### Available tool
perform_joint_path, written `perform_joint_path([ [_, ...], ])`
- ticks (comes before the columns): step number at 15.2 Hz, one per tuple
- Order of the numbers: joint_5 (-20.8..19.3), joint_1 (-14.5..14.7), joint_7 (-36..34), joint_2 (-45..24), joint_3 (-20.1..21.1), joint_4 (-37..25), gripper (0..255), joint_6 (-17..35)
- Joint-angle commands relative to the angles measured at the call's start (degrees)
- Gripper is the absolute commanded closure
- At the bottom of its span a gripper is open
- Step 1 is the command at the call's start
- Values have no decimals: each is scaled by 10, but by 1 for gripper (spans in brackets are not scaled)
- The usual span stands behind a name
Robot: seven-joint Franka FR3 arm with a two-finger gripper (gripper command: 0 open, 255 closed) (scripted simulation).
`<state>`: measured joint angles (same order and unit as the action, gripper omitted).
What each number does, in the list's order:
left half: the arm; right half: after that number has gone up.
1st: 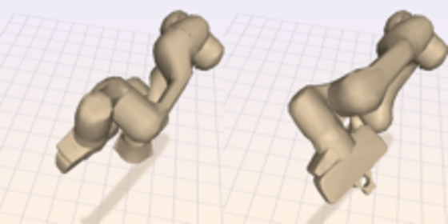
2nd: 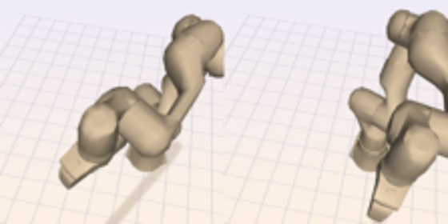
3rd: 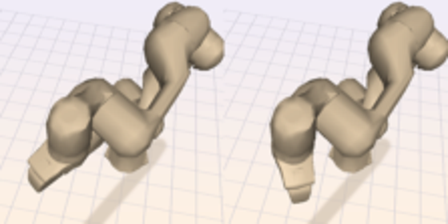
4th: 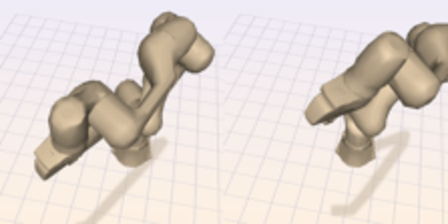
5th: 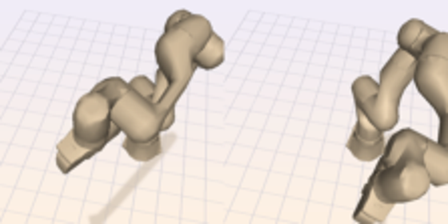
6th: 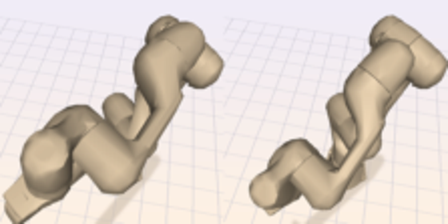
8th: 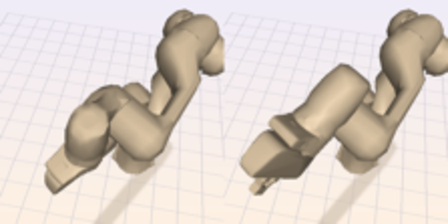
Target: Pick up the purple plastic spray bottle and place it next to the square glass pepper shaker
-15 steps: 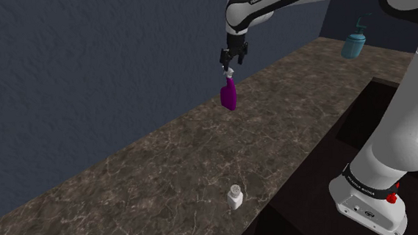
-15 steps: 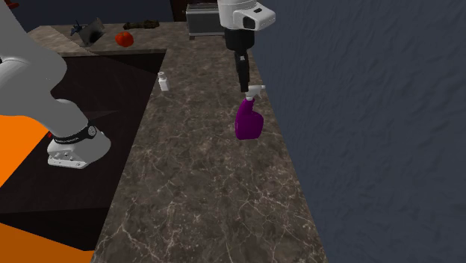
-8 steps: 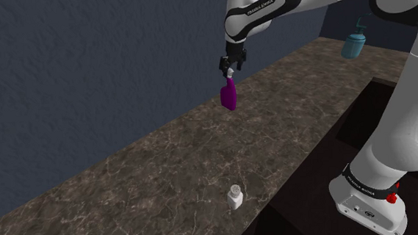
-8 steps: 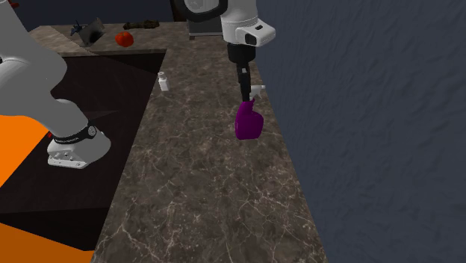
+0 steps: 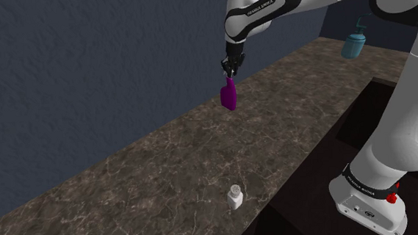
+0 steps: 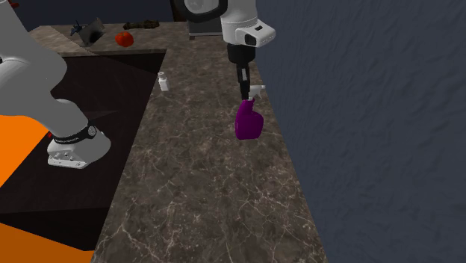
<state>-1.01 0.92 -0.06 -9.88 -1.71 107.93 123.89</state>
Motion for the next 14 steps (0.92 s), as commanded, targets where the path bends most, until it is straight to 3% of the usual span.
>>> perform_joint_path([
  [1, 0, 0, 0, 0, 0, 0, 255, 0],
  [8, 0, 0, 0, 0, 0, 0, 255, 0],
  [14, 0, 0, 1, 13, 0, -30, 255, -43],
])
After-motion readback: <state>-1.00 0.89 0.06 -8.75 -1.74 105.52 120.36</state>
